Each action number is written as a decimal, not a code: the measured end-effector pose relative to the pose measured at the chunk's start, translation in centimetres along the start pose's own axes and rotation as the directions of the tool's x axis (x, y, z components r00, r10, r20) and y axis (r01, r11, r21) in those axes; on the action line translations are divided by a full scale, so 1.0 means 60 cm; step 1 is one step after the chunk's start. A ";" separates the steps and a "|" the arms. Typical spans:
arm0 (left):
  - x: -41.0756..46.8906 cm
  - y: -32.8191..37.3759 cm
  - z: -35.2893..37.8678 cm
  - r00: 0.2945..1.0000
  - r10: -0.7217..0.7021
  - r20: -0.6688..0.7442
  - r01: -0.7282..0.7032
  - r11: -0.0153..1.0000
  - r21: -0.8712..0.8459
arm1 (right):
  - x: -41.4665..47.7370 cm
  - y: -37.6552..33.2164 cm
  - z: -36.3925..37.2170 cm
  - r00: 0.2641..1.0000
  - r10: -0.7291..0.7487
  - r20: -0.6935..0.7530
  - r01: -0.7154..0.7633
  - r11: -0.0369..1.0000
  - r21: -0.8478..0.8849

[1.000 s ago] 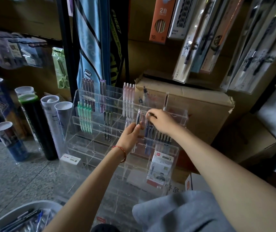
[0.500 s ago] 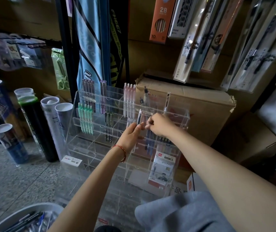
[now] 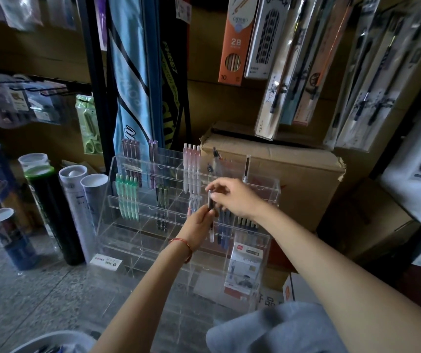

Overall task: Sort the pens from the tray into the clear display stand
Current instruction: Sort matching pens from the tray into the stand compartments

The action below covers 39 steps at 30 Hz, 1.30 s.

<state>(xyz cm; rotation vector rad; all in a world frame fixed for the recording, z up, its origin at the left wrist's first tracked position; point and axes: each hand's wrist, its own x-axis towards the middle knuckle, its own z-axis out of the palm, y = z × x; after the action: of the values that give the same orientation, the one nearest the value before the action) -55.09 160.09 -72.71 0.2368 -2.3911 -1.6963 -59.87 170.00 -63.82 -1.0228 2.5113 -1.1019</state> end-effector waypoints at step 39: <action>-0.025 -0.009 0.008 0.990 0.114 -0.082 -0.024 0.713 0.701 | 0.054 0.048 0.007 0.996 0.001 -0.089 -0.030 0.945 -0.324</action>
<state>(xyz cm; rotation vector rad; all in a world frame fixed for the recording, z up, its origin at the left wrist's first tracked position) -53.75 160.74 -73.47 0.3353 -2.7873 -0.6286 -63.51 168.97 -65.90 -1.0493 2.8331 -0.7552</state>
